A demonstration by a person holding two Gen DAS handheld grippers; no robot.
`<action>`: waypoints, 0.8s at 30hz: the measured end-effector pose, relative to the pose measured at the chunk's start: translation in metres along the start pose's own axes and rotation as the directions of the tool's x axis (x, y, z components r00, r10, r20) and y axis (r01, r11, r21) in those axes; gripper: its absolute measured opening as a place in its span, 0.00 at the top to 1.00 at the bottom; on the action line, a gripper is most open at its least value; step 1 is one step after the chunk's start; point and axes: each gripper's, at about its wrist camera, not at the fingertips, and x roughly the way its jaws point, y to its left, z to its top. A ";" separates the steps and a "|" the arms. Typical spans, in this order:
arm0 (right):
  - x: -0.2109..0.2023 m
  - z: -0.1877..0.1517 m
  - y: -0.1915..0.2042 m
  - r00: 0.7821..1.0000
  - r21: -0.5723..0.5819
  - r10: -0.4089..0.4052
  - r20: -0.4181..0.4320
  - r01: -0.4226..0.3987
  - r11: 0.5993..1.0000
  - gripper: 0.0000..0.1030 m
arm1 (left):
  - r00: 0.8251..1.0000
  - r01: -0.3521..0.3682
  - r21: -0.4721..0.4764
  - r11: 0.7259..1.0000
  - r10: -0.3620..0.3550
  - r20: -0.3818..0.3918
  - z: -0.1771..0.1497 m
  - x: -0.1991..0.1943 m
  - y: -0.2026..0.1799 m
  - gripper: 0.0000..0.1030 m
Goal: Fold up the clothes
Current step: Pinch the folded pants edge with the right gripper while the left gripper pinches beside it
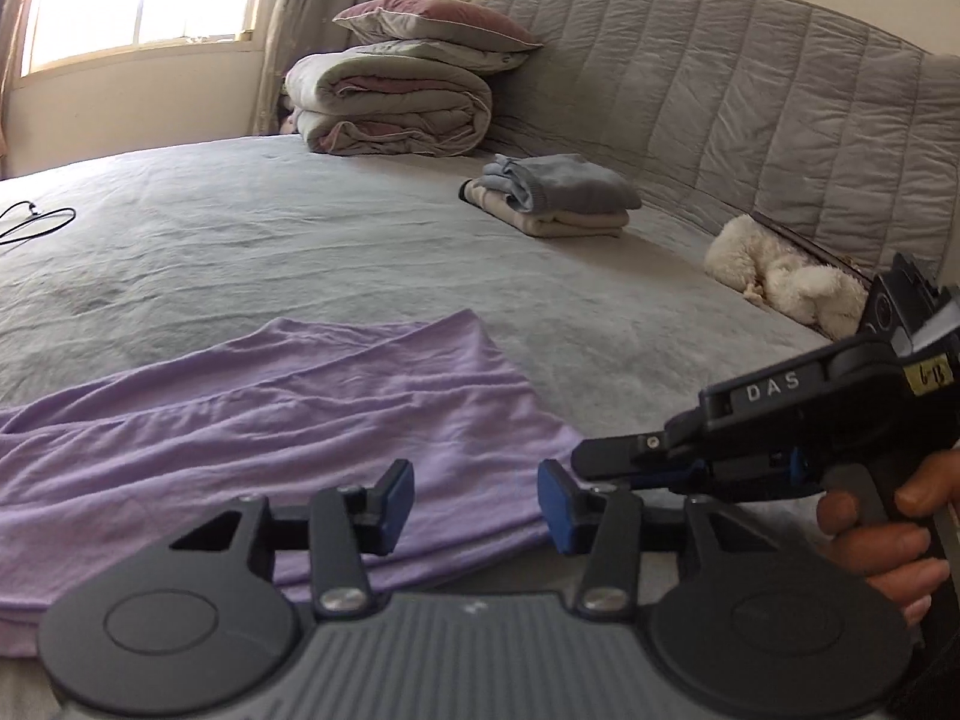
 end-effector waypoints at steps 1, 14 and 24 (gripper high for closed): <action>-0.001 0.001 -0.001 1.000 0.016 0.009 -0.005 -0.009 1.000 0.91 | 1.000 0.010 0.026 1.000 -0.010 0.002 -0.001 0.001 -0.006 0.42; -0.009 0.027 0.010 0.993 0.070 0.100 -0.067 -0.095 0.993 0.91 | 0.998 -0.057 0.157 0.986 0.052 0.034 -0.003 0.023 -0.047 0.49; -0.001 0.042 0.001 0.998 0.045 -0.006 -0.064 0.009 0.999 0.82 | 0.992 -0.124 0.100 0.987 0.123 0.017 -0.005 0.026 -0.045 0.87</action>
